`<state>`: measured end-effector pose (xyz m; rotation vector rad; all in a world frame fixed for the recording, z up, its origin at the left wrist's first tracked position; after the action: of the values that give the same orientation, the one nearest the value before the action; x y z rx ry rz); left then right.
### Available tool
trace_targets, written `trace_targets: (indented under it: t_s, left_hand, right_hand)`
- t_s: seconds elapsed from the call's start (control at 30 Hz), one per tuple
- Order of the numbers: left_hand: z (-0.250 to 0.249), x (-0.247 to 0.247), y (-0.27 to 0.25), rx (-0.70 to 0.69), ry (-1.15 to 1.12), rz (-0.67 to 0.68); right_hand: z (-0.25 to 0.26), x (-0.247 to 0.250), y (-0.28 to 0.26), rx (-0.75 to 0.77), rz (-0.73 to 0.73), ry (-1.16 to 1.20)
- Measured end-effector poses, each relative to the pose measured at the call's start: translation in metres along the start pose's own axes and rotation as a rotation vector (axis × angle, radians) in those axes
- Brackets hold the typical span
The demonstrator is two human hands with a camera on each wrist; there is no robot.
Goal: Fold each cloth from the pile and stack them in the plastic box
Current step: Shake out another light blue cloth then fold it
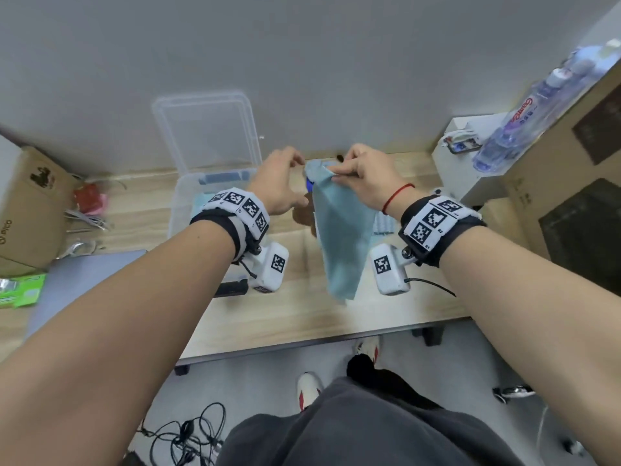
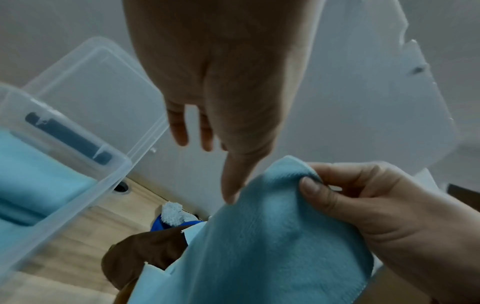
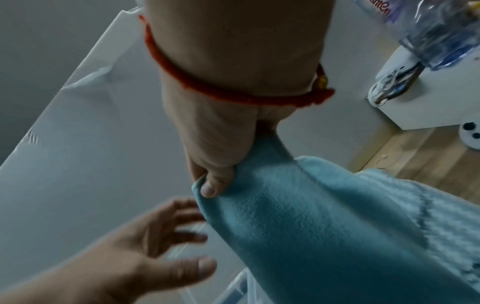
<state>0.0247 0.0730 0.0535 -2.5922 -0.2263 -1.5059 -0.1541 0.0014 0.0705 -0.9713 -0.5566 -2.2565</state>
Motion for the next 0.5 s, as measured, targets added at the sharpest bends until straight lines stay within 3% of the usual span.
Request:
trace_targets:
  t_s: [0.07, 0.13, 0.3, 0.5]
  left_hand:
    - [-0.014, 0.002, -0.010, -0.179, -0.056, 0.029]
    - [-0.024, -0.002, -0.018, -0.251, -0.069, 0.113]
    - [-0.030, -0.008, -0.031, -0.214, 0.036, 0.269]
    - [-0.049, 0.002, -0.040, -0.165, -0.125, 0.245]
  right_hand:
    - [0.003, -0.006, -0.013, -0.018, 0.048, -0.056]
    - [0.007, -0.006, -0.021, -0.047, 0.076, -0.084]
    - [0.024, 0.015, -0.030, -0.017, 0.042, -0.050]
    - [0.034, 0.035, -0.032, 0.054, 0.143, -0.039]
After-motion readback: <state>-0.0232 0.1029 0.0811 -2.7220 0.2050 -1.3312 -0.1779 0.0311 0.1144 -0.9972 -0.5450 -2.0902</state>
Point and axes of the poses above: each hand's wrist, its own y-axis towards the middle knuckle, its own x-axis out of the back of the hand, z = x × y, the point moved 3 cm from there along y, towards the middle knuckle, and after that the axes turned 5 degrees about y, right-handed, at the moved point
